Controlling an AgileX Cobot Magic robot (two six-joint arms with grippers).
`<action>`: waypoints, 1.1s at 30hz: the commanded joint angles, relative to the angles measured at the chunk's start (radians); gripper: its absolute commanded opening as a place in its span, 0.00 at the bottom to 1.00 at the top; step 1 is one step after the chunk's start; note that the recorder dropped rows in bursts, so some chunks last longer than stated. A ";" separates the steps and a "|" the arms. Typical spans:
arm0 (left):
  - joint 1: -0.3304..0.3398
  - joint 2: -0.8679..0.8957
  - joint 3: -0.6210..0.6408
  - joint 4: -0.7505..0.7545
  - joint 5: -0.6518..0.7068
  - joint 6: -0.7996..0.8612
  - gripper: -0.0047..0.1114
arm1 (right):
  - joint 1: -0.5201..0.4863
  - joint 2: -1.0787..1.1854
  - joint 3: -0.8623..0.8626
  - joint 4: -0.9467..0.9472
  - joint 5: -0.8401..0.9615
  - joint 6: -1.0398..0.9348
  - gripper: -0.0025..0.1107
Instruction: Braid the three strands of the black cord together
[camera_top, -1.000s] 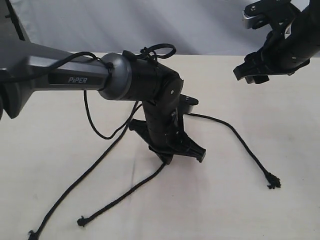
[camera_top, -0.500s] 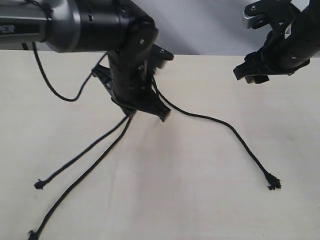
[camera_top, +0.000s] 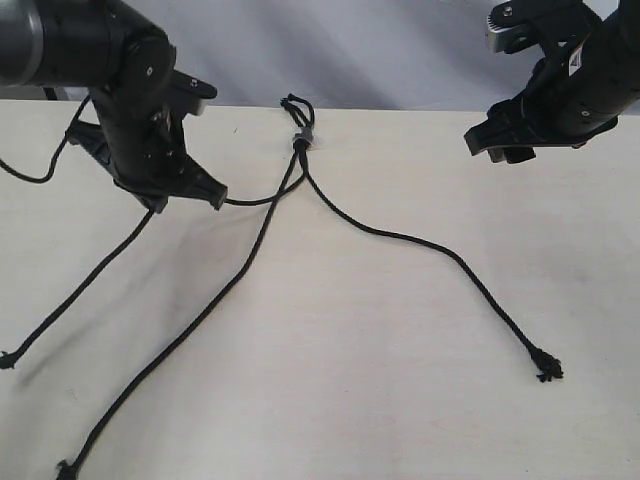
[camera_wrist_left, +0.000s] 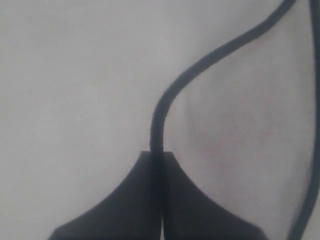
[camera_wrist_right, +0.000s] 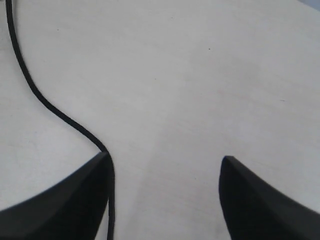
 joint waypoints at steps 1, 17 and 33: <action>0.016 0.000 0.108 -0.003 -0.153 0.006 0.04 | -0.003 0.021 0.003 -0.005 -0.008 0.011 0.55; 0.016 0.104 0.187 -0.020 -0.174 0.006 0.04 | -0.003 0.035 0.003 -0.005 -0.010 0.014 0.55; 0.016 0.058 0.187 -0.084 -0.161 0.008 0.60 | -0.003 0.035 0.003 0.042 -0.012 0.014 0.55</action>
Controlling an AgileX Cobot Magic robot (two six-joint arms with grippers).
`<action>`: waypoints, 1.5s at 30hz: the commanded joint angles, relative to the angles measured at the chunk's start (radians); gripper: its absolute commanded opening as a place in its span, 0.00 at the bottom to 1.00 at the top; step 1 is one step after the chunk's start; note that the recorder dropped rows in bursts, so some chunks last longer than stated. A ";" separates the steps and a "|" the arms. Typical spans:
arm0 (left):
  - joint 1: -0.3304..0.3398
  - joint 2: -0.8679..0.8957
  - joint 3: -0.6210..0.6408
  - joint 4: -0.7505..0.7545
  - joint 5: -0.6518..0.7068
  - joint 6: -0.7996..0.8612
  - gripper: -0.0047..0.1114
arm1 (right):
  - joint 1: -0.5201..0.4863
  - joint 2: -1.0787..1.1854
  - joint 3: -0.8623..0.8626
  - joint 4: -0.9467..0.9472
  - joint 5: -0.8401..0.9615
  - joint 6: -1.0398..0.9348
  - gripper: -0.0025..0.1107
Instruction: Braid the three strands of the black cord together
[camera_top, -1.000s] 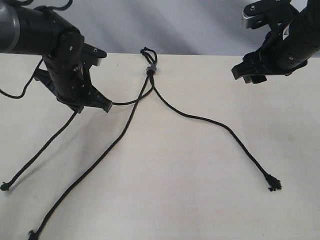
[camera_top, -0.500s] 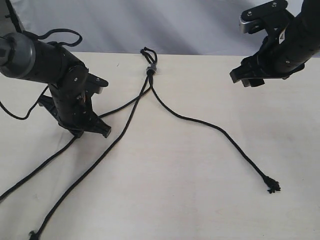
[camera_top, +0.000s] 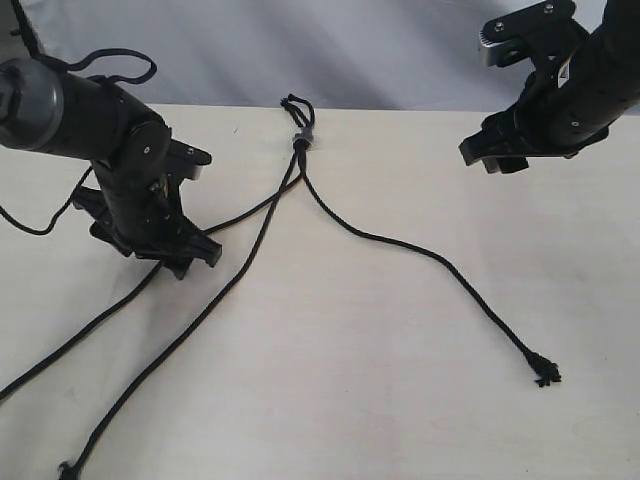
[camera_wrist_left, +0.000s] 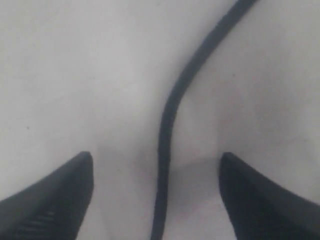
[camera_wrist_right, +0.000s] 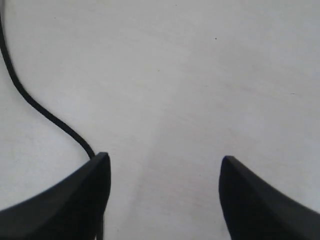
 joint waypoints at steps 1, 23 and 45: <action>-0.003 -0.041 0.012 -0.045 0.019 0.014 0.56 | -0.003 0.001 0.003 0.052 -0.009 0.006 0.55; 0.284 -0.577 0.327 0.219 -0.294 -0.241 0.05 | 0.505 0.176 -0.130 0.478 0.060 -0.237 0.55; 0.371 -0.577 0.345 0.206 -0.320 -0.237 0.05 | 0.650 0.733 -0.746 0.171 0.334 0.464 0.55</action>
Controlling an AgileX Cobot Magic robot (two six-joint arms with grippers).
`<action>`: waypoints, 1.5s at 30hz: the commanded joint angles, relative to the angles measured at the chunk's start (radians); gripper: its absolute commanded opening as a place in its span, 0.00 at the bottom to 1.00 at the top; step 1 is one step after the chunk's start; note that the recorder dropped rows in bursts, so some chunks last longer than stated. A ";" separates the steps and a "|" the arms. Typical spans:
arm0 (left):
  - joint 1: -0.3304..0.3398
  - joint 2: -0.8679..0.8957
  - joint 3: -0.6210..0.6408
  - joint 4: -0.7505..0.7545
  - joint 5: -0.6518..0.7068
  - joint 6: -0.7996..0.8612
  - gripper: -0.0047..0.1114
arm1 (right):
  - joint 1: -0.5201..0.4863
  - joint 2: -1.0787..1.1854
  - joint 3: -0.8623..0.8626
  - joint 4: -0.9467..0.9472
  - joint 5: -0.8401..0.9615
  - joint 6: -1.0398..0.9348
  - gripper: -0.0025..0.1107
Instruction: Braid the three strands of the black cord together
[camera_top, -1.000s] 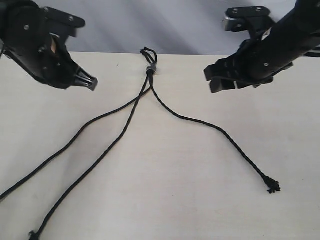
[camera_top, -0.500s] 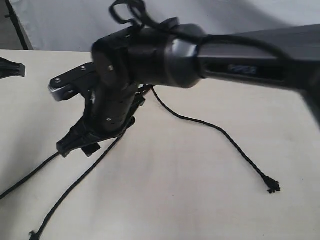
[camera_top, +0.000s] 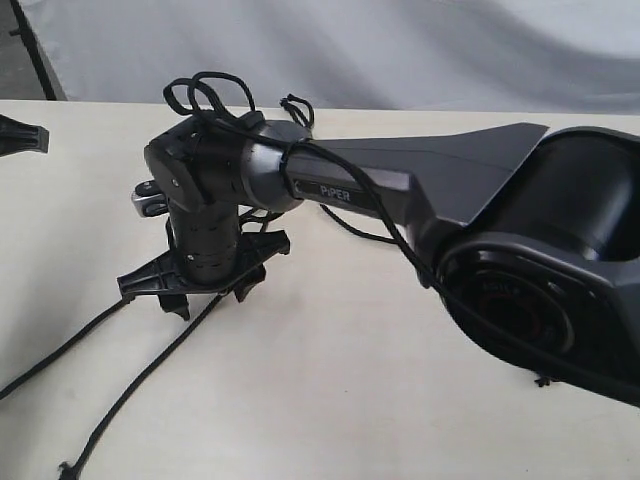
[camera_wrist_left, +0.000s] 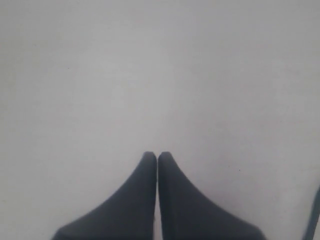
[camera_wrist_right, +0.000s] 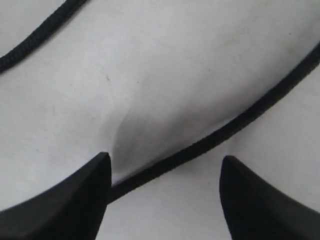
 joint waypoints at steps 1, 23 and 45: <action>0.002 -0.011 0.008 -0.004 -0.015 -0.001 0.05 | -0.006 0.000 -0.007 -0.007 -0.026 0.014 0.55; 0.002 -0.011 0.008 -0.007 -0.024 -0.001 0.05 | -0.158 -0.166 -0.007 -0.233 0.225 -0.125 0.02; 0.002 -0.011 0.008 -0.008 -0.034 0.004 0.05 | -0.459 0.021 -0.007 -0.358 0.225 -0.218 0.02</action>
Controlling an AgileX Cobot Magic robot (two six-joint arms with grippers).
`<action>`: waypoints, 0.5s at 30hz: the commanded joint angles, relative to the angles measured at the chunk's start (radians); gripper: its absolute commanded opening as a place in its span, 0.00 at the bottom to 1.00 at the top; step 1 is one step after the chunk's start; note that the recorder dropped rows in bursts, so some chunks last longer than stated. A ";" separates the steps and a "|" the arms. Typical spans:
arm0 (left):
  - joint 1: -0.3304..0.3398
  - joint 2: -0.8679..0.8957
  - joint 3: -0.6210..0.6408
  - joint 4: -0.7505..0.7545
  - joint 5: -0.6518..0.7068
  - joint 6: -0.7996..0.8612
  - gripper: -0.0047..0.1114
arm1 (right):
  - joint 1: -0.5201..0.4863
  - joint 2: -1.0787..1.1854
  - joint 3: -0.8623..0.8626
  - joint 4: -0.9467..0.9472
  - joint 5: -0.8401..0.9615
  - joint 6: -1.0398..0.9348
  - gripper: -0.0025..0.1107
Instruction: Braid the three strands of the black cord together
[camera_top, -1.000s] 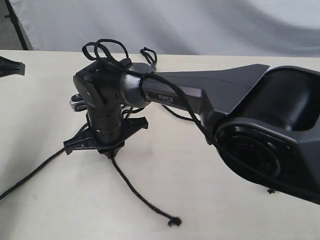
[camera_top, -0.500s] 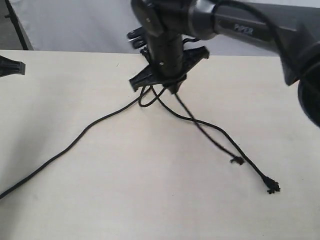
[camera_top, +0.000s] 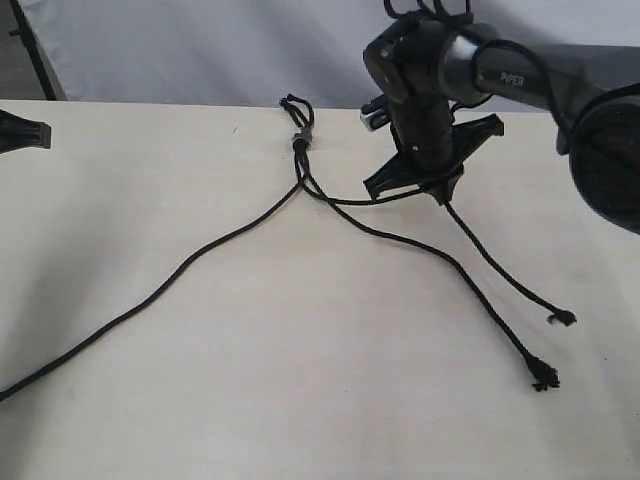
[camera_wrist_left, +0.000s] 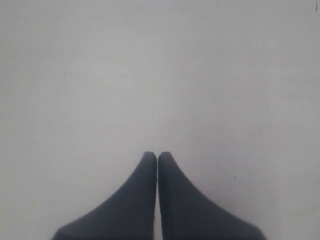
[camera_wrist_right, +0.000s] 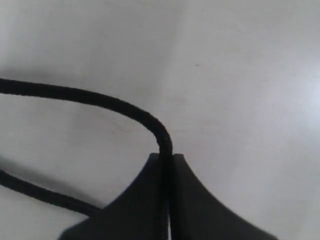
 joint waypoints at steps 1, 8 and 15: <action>0.002 -0.011 0.008 -0.008 -0.008 0.004 0.05 | -0.005 0.046 0.000 0.067 0.001 -0.049 0.02; 0.002 -0.011 0.008 -0.008 -0.015 0.004 0.05 | -0.002 0.072 0.000 0.300 0.001 -0.177 0.02; 0.002 -0.011 0.008 -0.008 -0.024 0.004 0.05 | 0.087 0.066 0.040 0.605 0.001 -0.350 0.02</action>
